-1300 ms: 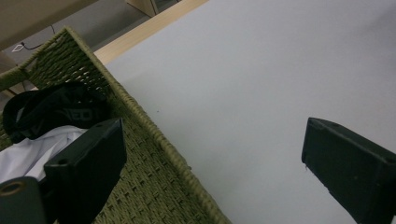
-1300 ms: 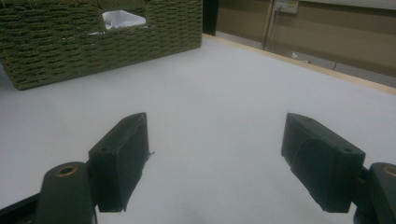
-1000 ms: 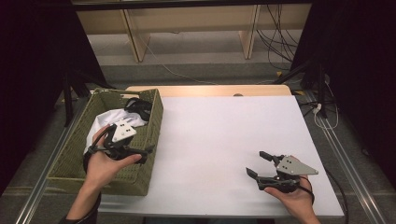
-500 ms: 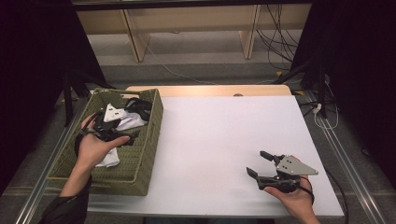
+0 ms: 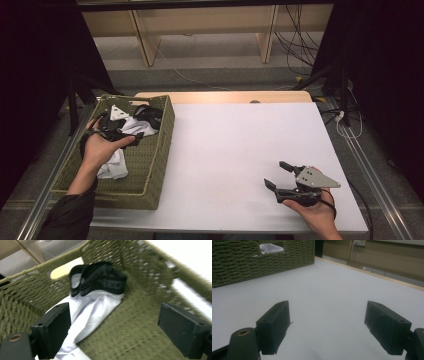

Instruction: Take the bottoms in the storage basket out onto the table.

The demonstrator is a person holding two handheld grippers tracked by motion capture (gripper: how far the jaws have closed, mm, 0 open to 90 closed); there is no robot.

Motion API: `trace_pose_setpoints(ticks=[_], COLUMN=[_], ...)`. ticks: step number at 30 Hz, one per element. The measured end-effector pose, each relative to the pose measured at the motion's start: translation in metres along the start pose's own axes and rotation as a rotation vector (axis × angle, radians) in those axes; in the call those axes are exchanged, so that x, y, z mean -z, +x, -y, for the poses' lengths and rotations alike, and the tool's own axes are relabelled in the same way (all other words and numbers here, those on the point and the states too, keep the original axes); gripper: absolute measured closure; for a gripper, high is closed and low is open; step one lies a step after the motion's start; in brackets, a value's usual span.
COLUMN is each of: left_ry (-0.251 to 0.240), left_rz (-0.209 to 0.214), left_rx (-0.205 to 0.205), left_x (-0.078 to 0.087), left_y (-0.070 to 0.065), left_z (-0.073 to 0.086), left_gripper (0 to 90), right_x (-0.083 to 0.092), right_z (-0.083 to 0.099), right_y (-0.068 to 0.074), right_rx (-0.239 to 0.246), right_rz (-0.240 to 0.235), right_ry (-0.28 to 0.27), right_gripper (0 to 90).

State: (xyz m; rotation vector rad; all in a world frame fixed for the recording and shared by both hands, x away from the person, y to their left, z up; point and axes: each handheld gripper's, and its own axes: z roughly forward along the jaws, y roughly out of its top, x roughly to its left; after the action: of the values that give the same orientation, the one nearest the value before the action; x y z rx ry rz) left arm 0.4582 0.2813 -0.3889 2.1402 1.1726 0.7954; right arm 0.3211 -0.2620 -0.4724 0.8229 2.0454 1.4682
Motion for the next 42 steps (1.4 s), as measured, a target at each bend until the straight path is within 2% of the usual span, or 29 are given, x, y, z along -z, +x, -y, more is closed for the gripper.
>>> trace_pose_setpoints(ticks=[8, 15, 17, 21, 22, 26, 29, 33, 37, 42], left_ry=[0.055, 0.112, 0.129, 0.178, 0.203, 0.238, 0.256, 0.287, 0.289, 0.324], left_rz=[-0.017, -0.047, -0.067, -0.095, -0.099, -0.119, -0.11, -0.105, -0.097, -0.083], left_rx=[0.009, 0.01, 0.003, -0.008, -0.012, -0.019, -0.022, -0.051, -0.055, -0.086], left_x=[-0.024, -0.046, -0.053, -0.069, -0.077, -0.09, -0.099, -0.109, -0.115, -0.123], left_y=[0.015, 0.03, 0.036, 0.047, 0.053, 0.061, 0.063, 0.064, 0.065, 0.069], left_z=[0.002, 0.004, 0.005, 0.009, 0.011, 0.013, 0.015, 0.017, 0.017, 0.022], left_gripper=[11.9, 13.6, 14.1, 14.8, 14.8, 14.8, 14.8, 12.8, 8.9, 1.7], right_x=[0.0, -0.001, -0.001, -0.001, -0.001, -0.002, -0.002, -0.002, -0.003, -0.003], right_z=[0.001, 0.002, 0.002, 0.002, 0.002, 0.003, 0.003, 0.003, 0.004, 0.004], right_y=[-0.001, -0.001, -0.001, -0.001, -0.001, -0.002, -0.002, -0.003, -0.003, -0.003], right_rx=[-0.006, -0.008, -0.01, -0.012, -0.012, -0.012, -0.015, -0.018, -0.019, -0.016], right_rz=[0.004, 0.005, 0.003, 0.004, 0.004, 0.005, 0.006, 0.004, 0.003, 0.003], right_ry=[0.007, 0.009, 0.009, 0.016, 0.017, 0.013, 0.021, 0.021, 0.021, 0.032], right_gripper=[20.9, 21.0, 21.0, 21.0, 21.0, 21.0, 21.0, 21.0, 21.0, 21.0])
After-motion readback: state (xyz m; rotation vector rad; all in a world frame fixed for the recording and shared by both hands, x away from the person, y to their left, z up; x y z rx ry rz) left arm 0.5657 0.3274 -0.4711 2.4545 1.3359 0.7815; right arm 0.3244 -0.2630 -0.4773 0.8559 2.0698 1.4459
